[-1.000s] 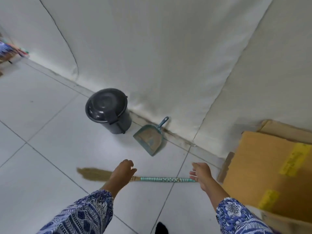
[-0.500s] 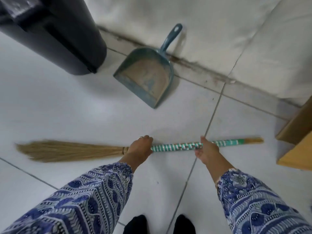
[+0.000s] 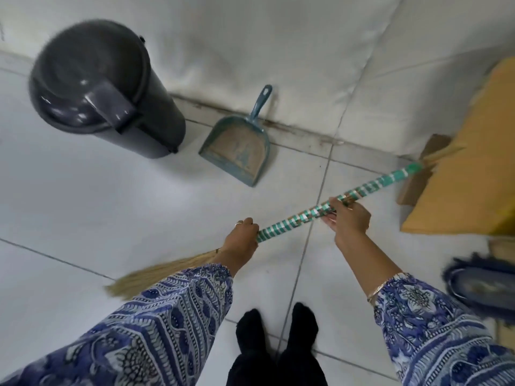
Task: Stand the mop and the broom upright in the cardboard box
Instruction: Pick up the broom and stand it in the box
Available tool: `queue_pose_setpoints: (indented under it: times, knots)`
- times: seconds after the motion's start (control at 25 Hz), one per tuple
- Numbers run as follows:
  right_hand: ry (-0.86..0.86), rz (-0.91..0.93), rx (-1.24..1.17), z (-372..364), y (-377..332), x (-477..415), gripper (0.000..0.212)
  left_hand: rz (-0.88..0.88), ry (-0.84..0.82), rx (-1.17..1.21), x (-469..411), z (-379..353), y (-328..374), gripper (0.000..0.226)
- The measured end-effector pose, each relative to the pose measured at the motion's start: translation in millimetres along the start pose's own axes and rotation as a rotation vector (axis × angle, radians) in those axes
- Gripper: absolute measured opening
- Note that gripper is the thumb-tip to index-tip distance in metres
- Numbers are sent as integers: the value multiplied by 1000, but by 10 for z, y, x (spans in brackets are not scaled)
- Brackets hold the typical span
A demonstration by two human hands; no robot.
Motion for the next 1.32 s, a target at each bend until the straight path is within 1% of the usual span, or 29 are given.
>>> queue_pose_setpoints:
  times: [0.08,0.16,0.32,0.36,0.44,0.48,0.52,0.6,0.68,0.76,0.88,0.96,1.04,1.12,1.2,1.32]
  knots:
    - [-45,146,25,292,-650,702,12,-13,16,34,448,552,444,25]
    - [-78,298,42,701,-1309,1436,6,-53,19,51,925,1083,1001,29]
    - [-26,598,73,1774,-2360,2599,6,-187,5,40,1769,1816,2306,30]
    - [-20,647,57,2099,-2559,2828,5,-221,9,35,2005,1926,2665,30]
    - [-26,730,35,2738,-2876,3169,9,-301,45,20,2392,2019,3346,31]
    - [-36,761,42,2905,-2951,3267,10,-319,60,27,2515,2014,3525,31]
    - [-2,799,28,3409,-3061,3435,8,-363,79,21,2770,1940,3972,30]
    - [38,864,26,4068,-3174,3633,8,-405,93,51,3109,1784,4552,27]
    - [106,940,30,5038,-3243,3793,11,-480,102,76,3580,1454,5361,27]
    - [161,1004,64,5798,-3254,3872,13,-543,97,98,3969,1150,6003,26]
    - [213,1053,128,6682,-3244,3928,13,-582,49,109,4309,689,6753,27]
    - [249,1062,144,7146,-3243,3856,10,-593,19,115,4365,420,7179,29]
    - [279,1073,179,7591,-3295,3684,15,-608,19,130,4325,122,7633,27]
    - [293,1076,228,7889,-3371,3475,20,-616,5,169,4243,-73,7981,25]
    - [297,1080,273,8238,-3521,3114,22,-611,-36,193,4041,-348,8463,24]
    - [275,1064,326,8590,-3707,2591,21,-588,-73,205,3702,-660,9008,23]
Point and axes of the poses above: each hand's wrist, its own x-axis away from the middle knuckle, its own z-axis out of the back of the hand, y = z × x, the point moved 2 cm from there along -x, towards the middle knuckle, and after that the axes turned 4 degrees about x, right-handed, at the moved point
